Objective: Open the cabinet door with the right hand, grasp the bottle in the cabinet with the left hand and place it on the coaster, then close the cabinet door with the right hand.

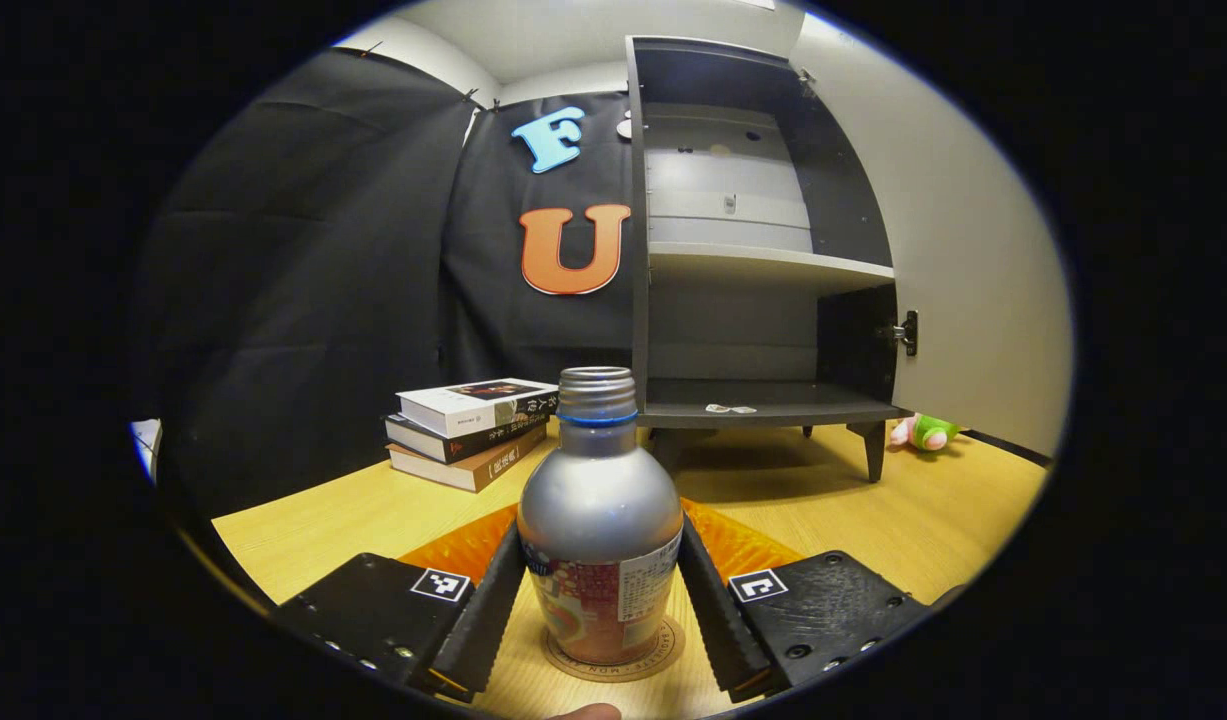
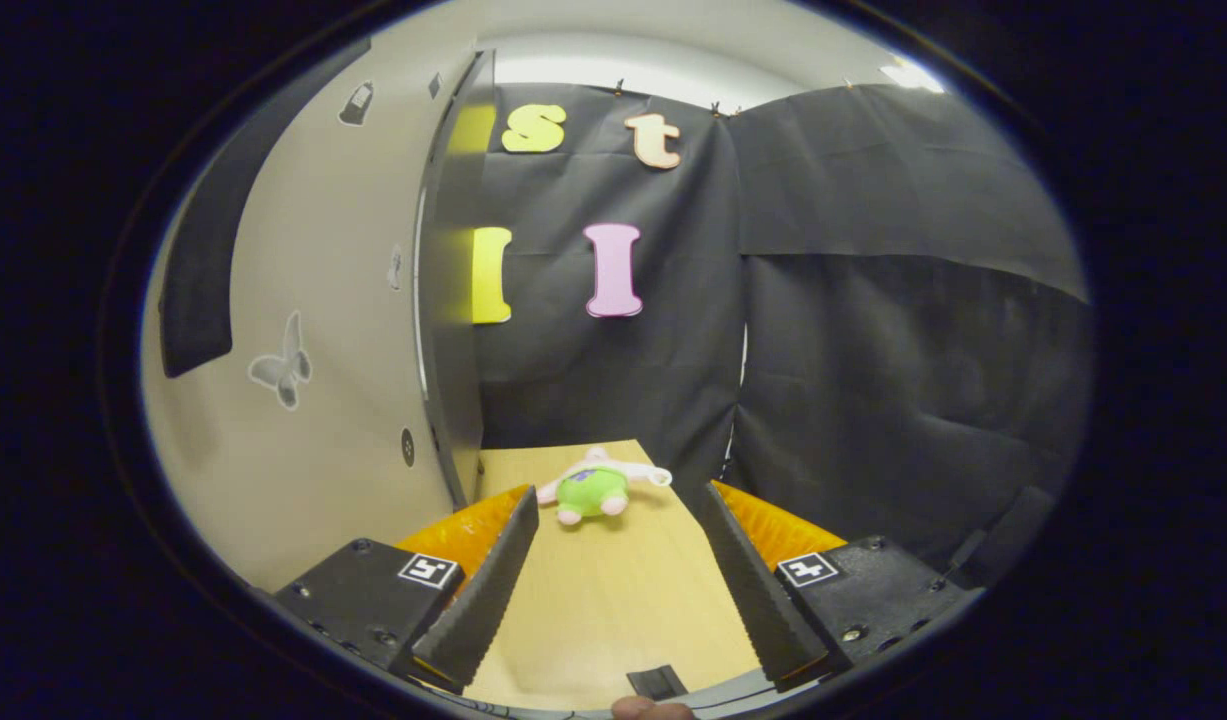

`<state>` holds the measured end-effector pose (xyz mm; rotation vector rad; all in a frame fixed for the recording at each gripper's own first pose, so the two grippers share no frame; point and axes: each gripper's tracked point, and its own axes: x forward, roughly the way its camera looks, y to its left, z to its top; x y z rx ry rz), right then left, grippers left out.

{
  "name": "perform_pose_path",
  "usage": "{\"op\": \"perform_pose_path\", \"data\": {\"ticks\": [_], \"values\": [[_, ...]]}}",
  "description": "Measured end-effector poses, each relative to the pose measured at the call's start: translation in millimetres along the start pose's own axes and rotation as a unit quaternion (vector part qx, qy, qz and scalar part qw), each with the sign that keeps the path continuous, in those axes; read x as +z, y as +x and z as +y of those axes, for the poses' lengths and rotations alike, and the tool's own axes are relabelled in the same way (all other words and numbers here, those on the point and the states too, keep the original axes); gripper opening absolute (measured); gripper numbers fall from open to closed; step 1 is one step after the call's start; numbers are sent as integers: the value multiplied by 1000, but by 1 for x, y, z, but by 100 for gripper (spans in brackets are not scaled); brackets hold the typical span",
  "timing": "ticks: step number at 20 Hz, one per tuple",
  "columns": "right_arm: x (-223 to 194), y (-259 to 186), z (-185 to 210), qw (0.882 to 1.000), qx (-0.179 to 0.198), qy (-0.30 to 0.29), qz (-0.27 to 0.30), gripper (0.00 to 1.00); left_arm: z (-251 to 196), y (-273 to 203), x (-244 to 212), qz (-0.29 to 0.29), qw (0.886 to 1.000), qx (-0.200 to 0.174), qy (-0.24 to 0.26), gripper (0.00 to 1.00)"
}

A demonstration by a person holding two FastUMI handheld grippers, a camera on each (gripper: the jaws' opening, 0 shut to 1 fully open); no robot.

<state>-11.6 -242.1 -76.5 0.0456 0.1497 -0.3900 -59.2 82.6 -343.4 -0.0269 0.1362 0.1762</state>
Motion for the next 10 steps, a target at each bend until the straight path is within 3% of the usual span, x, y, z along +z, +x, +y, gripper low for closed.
{"op": "perform_pose_path", "data": {"ticks": [7, 9, 10], "values": [[8, 9, 7, 1000, 7, -9, -9, 100, -5, 6, -7, 3, 1000, 4, 12, 80], [0, 13, 12, 1000, 16, -9, 6, 99, 3, 1, -4, 2, 1000, 25, 12, 81], [-4, 14, 12, 1000, 18, -9, 9, 99, 3, 1, -1, -2, 1000, 27, 13, 88]]}}
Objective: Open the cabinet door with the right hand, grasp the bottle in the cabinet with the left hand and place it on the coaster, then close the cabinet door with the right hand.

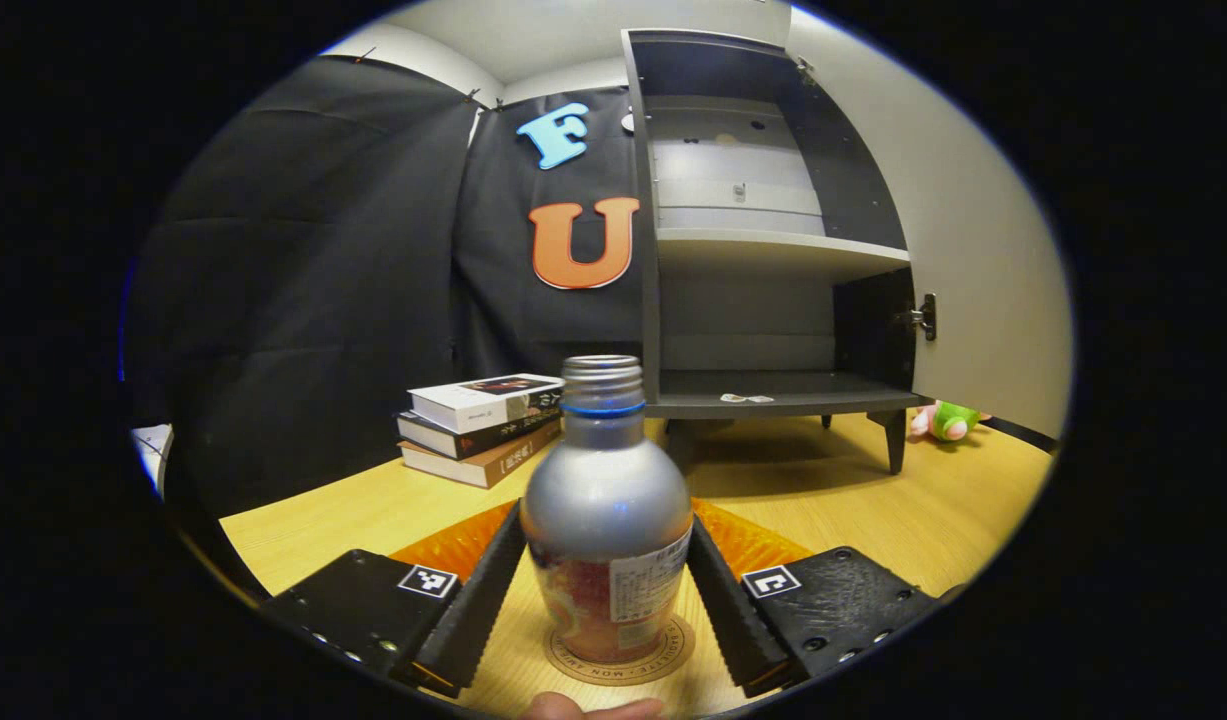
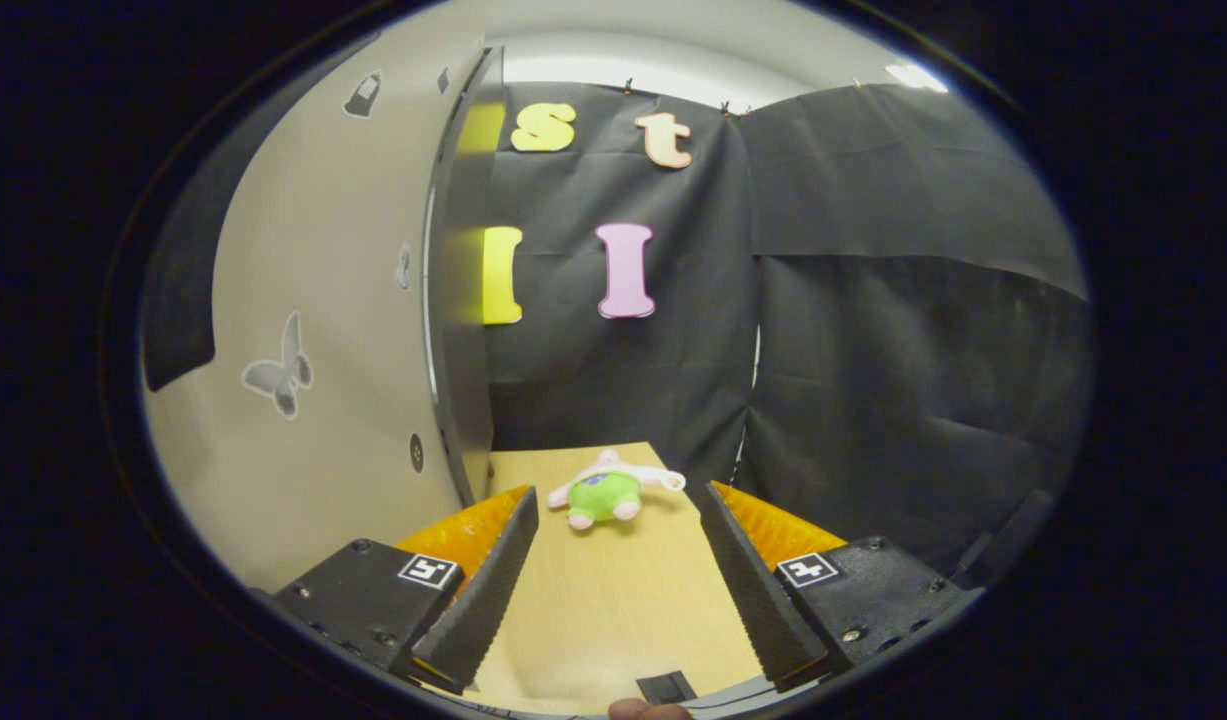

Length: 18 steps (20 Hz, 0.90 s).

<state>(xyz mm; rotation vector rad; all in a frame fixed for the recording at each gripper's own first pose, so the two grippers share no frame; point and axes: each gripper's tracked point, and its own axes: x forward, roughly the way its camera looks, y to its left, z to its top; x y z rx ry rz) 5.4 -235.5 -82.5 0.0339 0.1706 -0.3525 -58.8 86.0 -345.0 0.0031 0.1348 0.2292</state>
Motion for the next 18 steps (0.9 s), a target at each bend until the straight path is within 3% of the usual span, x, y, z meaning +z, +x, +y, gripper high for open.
{"op": "perform_pose_path", "data": {"ticks": [2, 9, 13, 16, 18], "values": [[-5, 5, 0, 1000, 3, 4, 5, 99, -2, 1, 4, -6, 1000, -1, 4, 95], [-8, 12, 2, 999, 18, 30, 19, 99, -4, -13, 47, -7, 1000, -8, 17, 94], [4, 12, 1, 998, 18, 51, 12, 100, 4, -40, 120, -12, 1000, -8, 27, 96], [16, 8, 12, 998, 44, 53, 13, 100, 4, -56, 185, -7, 998, -14, 54, 96], [24, 1, 14, 998, 45, 37, 12, 100, -6, -62, 232, -9, 998, -36, 58, 96]]}}
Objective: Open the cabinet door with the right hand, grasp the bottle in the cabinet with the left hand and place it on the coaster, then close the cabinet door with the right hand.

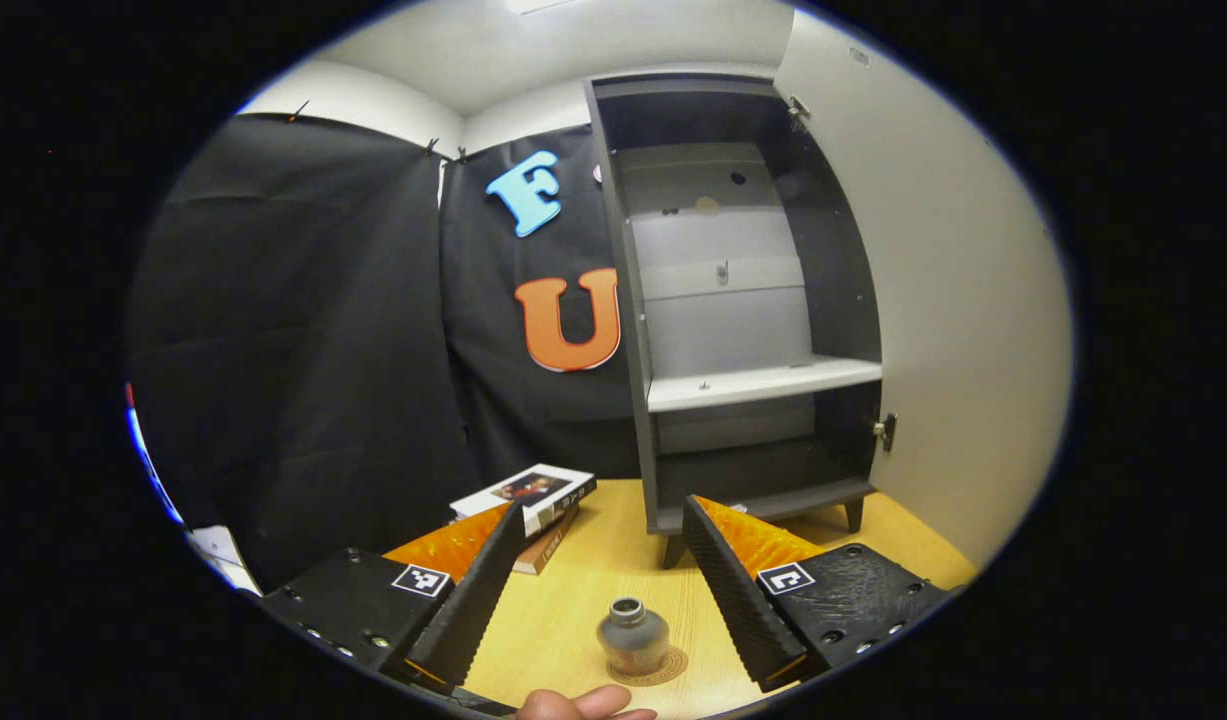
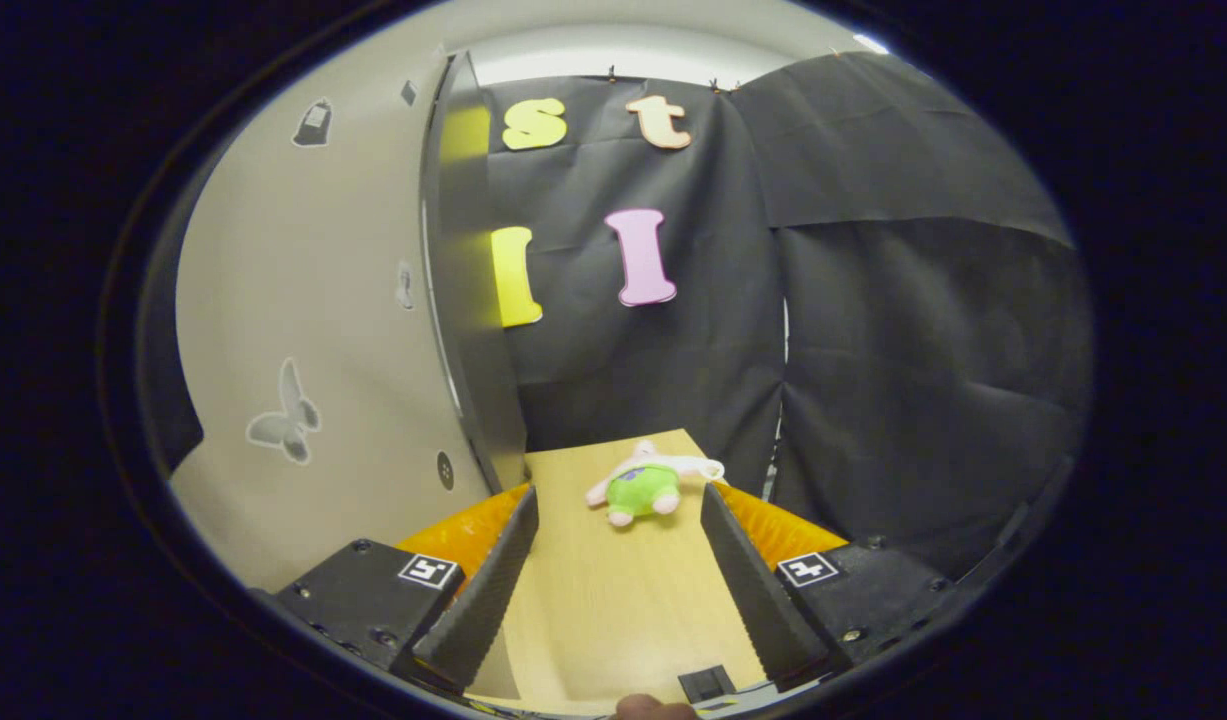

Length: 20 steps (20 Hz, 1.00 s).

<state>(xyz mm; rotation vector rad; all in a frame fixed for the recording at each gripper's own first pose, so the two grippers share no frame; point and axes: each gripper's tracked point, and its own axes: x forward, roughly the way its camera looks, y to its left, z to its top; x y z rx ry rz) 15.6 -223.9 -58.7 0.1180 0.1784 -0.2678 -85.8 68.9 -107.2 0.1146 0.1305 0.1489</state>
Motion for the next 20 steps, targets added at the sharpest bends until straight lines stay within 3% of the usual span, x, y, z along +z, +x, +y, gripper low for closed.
{"op": "perform_pose_path", "data": {"ticks": [3, 5, 7, 11, 15, 18, 20], "values": [[28, -16, -3, 999, -28, -35, -20, 98, -12, 2, 53, 11, 999, -31, -24, 96], [46, -32, -11, 995, -69, -57, -49, 100, -24, 12, 73, 26, 997, -56, -39, 96], [55, -45, -8, 990, -80, -96, -65, 100, -19, 19, 89, 32, 997, -53, -50, 96], [58, -71, 0, 985, -47, -147, -79, 100, -21, 20, 114, -4, 996, -56, -64, 97], [88, -115, -3, 989, -16, -98, -107, 100, -40, 10, 130, -50, 995, -80, -33, 95], [103, -127, 22, 991, 20, -74, -114, 100, -58, 8, 125, -48, 994, -96, -24, 100], [103, -131, 30, 990, 29, -82, -114, 100, -61, 9, 120, -40, 994, -98, -30, 96]]}}
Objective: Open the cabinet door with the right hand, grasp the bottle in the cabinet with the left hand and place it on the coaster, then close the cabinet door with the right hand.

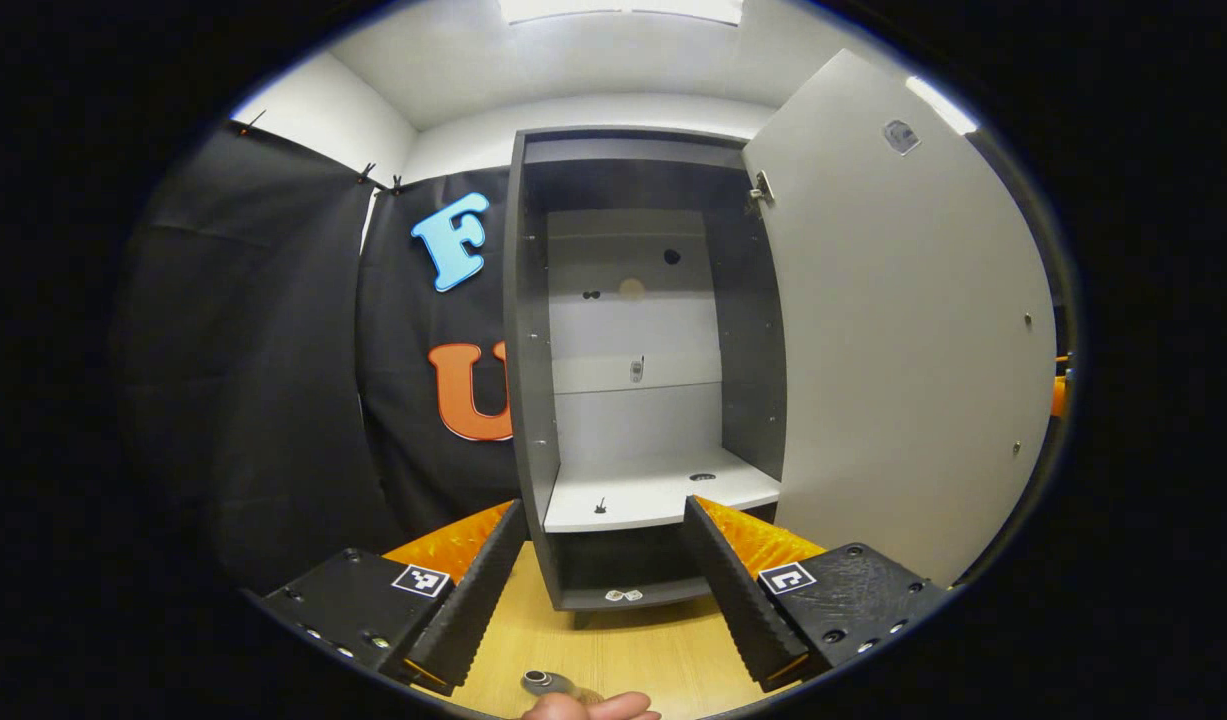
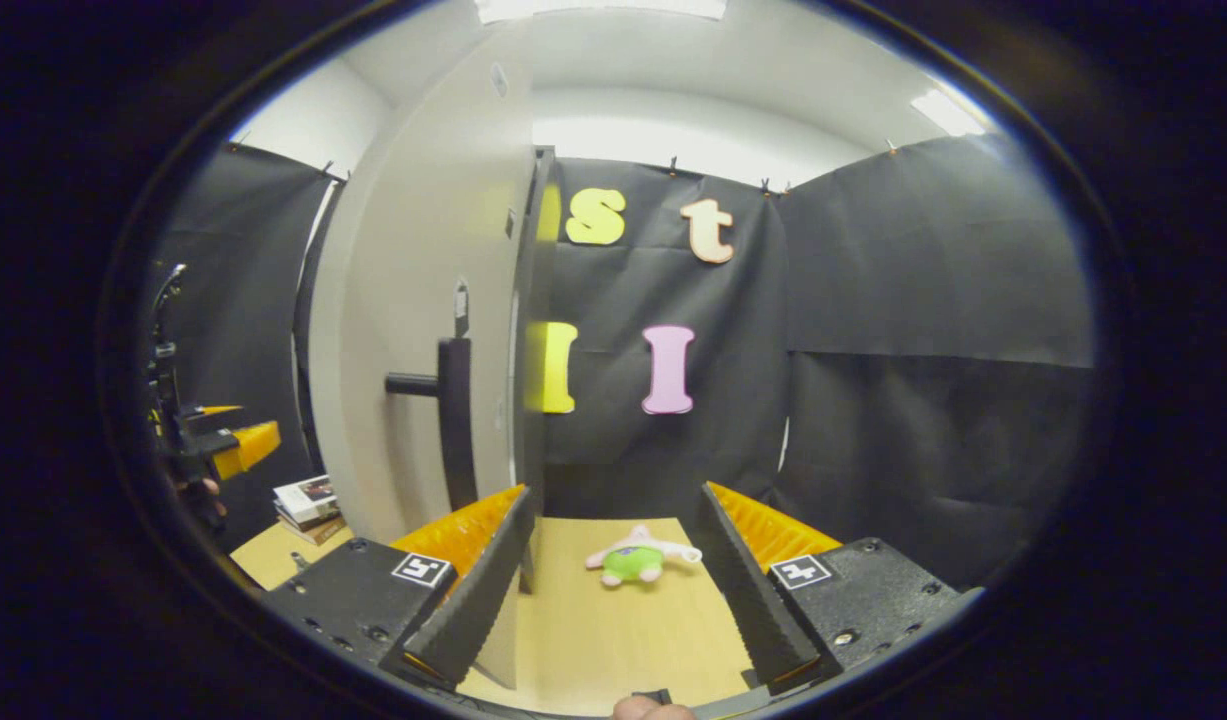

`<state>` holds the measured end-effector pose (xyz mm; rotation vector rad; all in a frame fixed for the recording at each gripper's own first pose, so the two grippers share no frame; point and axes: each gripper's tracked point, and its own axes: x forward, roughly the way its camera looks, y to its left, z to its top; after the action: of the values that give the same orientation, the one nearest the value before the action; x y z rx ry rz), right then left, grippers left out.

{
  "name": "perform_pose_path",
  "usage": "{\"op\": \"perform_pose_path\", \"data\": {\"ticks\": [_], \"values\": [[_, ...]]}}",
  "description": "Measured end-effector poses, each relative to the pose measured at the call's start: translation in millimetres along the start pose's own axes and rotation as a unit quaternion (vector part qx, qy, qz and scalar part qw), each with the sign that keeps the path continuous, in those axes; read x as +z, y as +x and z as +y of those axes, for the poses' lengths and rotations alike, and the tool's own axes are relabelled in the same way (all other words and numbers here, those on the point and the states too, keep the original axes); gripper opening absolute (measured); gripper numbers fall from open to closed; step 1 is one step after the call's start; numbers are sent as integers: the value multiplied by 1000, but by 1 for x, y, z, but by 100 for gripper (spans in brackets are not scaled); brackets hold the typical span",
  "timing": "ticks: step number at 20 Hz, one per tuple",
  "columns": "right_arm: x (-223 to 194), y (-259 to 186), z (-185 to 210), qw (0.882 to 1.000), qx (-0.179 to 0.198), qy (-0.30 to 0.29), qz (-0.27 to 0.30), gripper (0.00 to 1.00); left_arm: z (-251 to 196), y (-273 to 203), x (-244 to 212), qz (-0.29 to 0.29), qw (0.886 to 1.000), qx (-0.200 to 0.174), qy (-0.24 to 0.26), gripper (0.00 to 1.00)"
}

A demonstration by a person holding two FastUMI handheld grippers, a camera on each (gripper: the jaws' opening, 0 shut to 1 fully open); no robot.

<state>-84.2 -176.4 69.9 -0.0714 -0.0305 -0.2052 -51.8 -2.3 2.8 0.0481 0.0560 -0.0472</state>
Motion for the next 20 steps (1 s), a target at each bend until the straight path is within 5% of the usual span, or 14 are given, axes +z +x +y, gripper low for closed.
{"op": "perform_pose_path", "data": {"ticks": [5, 20], "values": [[-2, 6, 20, 997, 60, 45, 13, 92, 10, 3, -7, 5, 1000, -3, -17, 96], [10, -2, 130, 987, 154, 53, 15, 95, 94, -18, -33, 22, 998, 53, -10, 96]]}}
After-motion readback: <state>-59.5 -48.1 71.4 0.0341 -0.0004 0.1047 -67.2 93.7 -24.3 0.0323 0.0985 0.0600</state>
